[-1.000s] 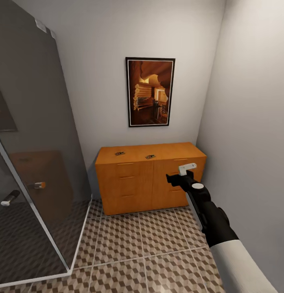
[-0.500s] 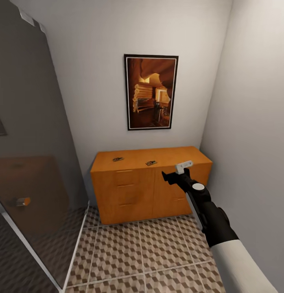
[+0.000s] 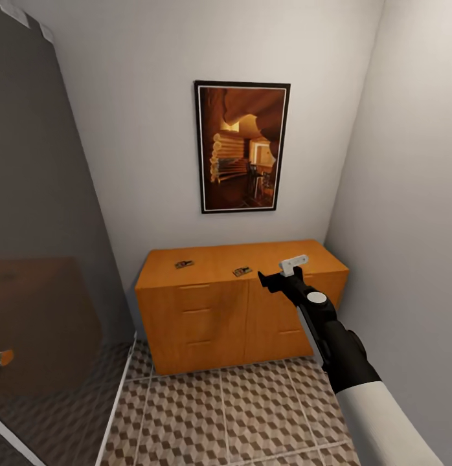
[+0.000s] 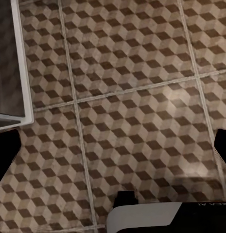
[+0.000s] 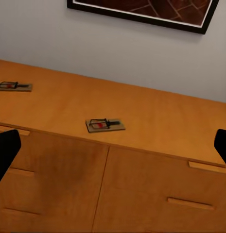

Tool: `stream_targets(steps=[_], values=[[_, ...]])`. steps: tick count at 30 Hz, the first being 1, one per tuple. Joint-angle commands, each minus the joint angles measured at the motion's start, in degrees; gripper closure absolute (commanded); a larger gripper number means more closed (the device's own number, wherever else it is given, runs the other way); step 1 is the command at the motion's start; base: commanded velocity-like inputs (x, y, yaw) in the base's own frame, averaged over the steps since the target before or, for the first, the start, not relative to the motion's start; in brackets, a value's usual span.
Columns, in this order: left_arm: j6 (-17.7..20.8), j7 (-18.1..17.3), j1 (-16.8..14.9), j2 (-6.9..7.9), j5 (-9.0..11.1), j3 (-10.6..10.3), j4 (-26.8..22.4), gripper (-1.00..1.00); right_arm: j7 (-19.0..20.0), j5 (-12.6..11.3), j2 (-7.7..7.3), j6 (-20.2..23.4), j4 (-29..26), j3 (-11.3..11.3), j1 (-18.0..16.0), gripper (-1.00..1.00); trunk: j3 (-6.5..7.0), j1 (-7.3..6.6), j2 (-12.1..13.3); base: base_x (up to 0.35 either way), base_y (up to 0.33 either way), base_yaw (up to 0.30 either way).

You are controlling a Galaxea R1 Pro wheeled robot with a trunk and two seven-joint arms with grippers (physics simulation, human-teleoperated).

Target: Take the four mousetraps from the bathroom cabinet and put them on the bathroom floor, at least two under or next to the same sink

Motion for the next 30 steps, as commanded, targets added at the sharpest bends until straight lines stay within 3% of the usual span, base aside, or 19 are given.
stream_targets(steps=[1,16,27,30], values=[[-0.4,0.1,-0.1,-0.05,0.5,-0.5,0.3,-1.0,0.4,0.6,0.01,0.3,-0.1,0.0,0.0,-1.0,-0.13,0.07,-0.1,0.333,-0.006,0.0],[-0.4,0.1,-0.1,0.02,0.5,-0.4,0.3,-1.0,1.4,0.6,-0.01,0.3,0.4,0.0,0.0,-1.0,-0.13,0.07,-0.1,0.333,-0.081,0.0],[-0.5,0.1,-0.1,0.11,0.5,-0.5,0.3,-1.0,12.2,0.9,-0.63,0.3,0.5,-0.1,0.0,-1.0,-0.13,0.07,-0.1,0.122,-0.031,0.0],[-0.5,0.1,-0.1,0.11,0.5,-0.5,0.3,-1.0,13.4,1.0,-0.69,0.3,0.5,-0.1,0.0,-1.0,-0.13,0.07,-0.1,0.008,-0.002,0.0]])
